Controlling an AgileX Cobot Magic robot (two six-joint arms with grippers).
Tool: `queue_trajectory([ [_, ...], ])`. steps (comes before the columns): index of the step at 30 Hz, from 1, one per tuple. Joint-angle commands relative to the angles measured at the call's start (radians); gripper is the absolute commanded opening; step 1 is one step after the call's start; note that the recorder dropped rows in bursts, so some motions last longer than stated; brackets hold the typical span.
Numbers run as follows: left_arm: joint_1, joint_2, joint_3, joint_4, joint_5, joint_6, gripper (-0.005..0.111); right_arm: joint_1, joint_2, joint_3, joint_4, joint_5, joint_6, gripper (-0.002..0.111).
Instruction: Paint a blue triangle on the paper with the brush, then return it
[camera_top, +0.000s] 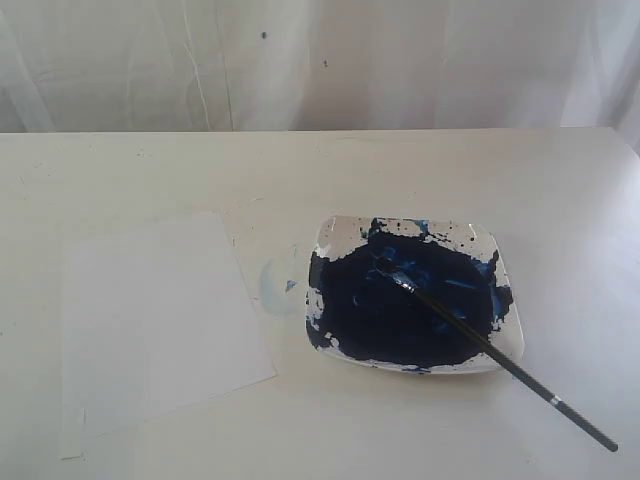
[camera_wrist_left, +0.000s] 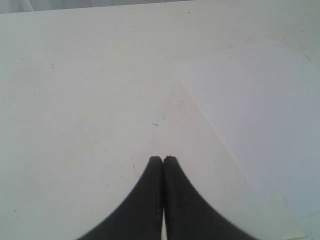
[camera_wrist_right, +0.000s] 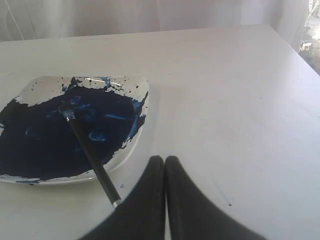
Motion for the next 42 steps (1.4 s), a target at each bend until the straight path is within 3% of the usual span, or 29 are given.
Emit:
queue_trajectory([
  [1,-0.007,-0.004,0.004,-0.001,-0.004,0.001,0.0,0.002,-0.005,0.002,-0.002,-0.014,0.002,0.0],
  [26,-0.007,-0.004,0.004,-0.001,-0.004,0.001,0.0,0.002,-0.005,0.002,-0.007,-0.039,0.002,0.0],
  [42,-0.007,-0.004,0.004,-0.001,-0.004,0.001,0.0,0.002,-0.005,0.002,-0.007,-0.471,0.002,0.0],
])
